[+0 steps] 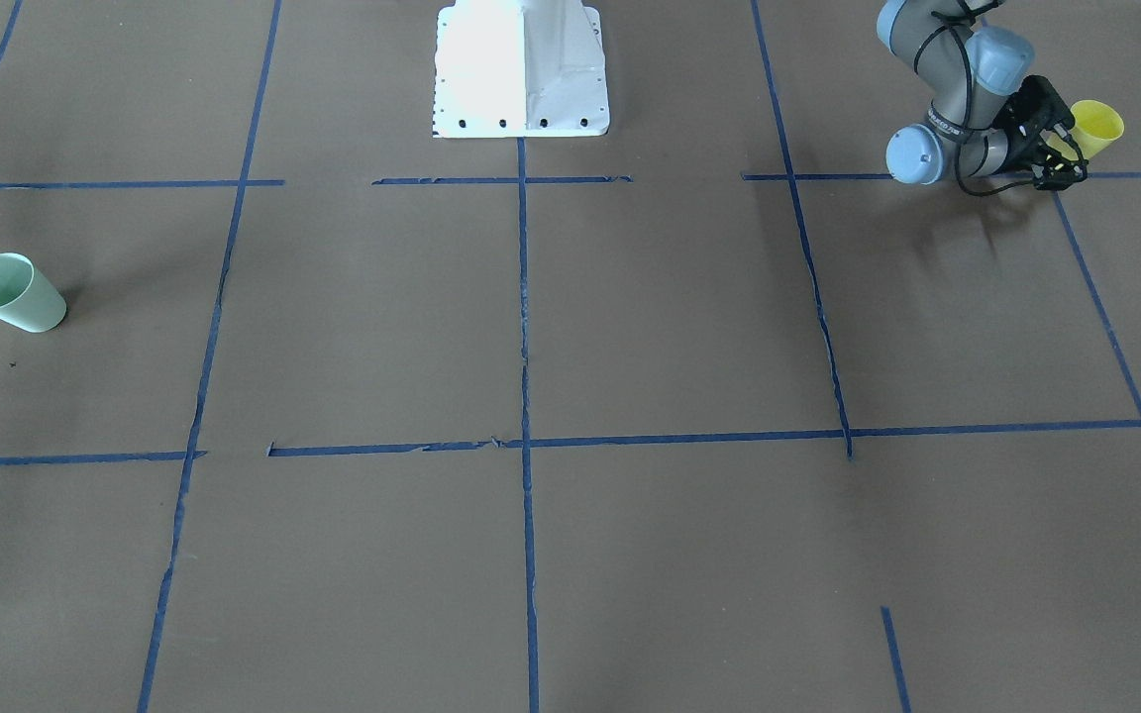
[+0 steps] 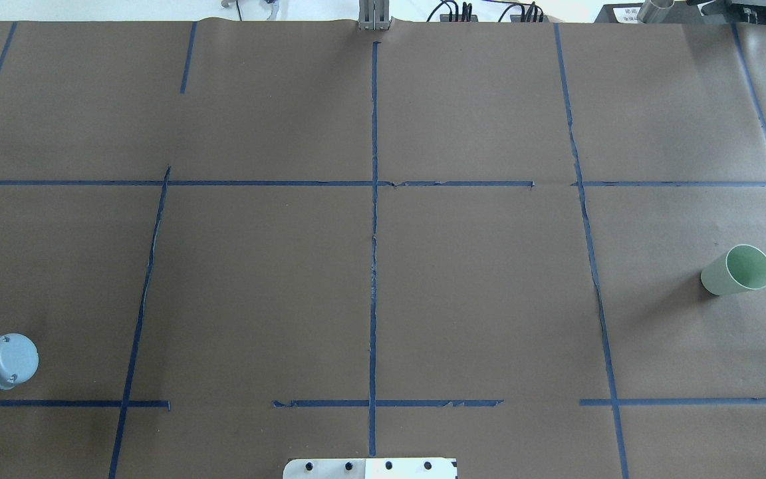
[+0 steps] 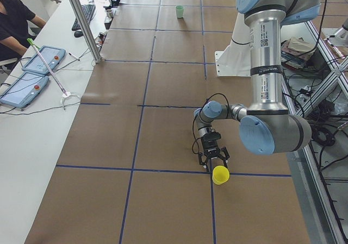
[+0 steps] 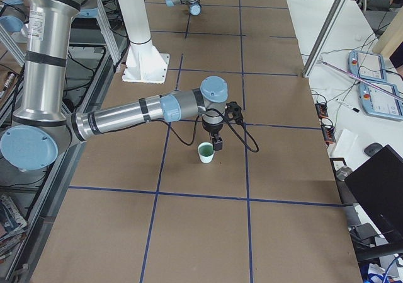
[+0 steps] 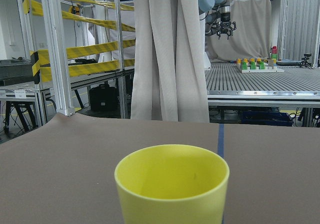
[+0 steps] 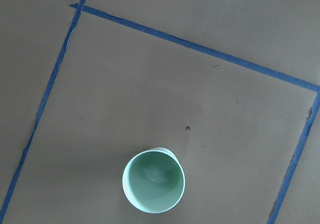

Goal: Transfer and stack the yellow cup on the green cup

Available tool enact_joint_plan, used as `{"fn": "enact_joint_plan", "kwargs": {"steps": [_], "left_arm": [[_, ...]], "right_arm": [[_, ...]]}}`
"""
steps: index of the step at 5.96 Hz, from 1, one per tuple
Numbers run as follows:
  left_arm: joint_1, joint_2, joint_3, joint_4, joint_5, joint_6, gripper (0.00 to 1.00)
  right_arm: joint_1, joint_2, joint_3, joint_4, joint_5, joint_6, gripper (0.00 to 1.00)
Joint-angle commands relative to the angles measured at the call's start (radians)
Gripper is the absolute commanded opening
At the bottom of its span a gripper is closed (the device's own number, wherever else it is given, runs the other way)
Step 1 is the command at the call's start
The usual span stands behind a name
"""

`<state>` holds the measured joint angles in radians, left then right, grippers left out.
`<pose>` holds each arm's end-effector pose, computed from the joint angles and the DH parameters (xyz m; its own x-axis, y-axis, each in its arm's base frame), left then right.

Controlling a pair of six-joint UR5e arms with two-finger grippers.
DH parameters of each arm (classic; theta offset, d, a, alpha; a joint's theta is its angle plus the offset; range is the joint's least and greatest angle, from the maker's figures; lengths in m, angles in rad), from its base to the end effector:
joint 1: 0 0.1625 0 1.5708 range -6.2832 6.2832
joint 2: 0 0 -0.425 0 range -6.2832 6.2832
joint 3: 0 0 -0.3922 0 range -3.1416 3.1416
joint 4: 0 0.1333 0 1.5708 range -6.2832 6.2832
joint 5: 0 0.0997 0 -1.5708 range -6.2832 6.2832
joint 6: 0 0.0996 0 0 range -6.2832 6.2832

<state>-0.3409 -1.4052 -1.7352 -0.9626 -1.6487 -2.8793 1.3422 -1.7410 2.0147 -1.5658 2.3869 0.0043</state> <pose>0.2851 -0.2344 0.7206 -0.1621 -0.9642 0.2100 0.8437 -0.0250 0.5362 -0.0361 -0.4231 0.5135 0.6228 -0.3464 0.7015 0.2152 0.9379 0.2721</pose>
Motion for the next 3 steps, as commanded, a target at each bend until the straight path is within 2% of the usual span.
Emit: {"fn": "enact_joint_plan", "kwargs": {"steps": [1,2,3], "left_arm": [[0.0,0.006,0.034,-0.008,0.001,0.002,1.0],[0.0,0.006,0.081,-0.046,0.001,0.002,1.0],[0.0,0.008,0.086,-0.048,0.0,0.002,0.98]], "right_arm": [[0.0,-0.002,0.001,0.0,0.002,0.002,1.0],[0.0,-0.003,0.001,0.0,0.003,0.002,1.0],[0.002,-0.005,0.002,0.0,0.005,0.003,1.0]]}}
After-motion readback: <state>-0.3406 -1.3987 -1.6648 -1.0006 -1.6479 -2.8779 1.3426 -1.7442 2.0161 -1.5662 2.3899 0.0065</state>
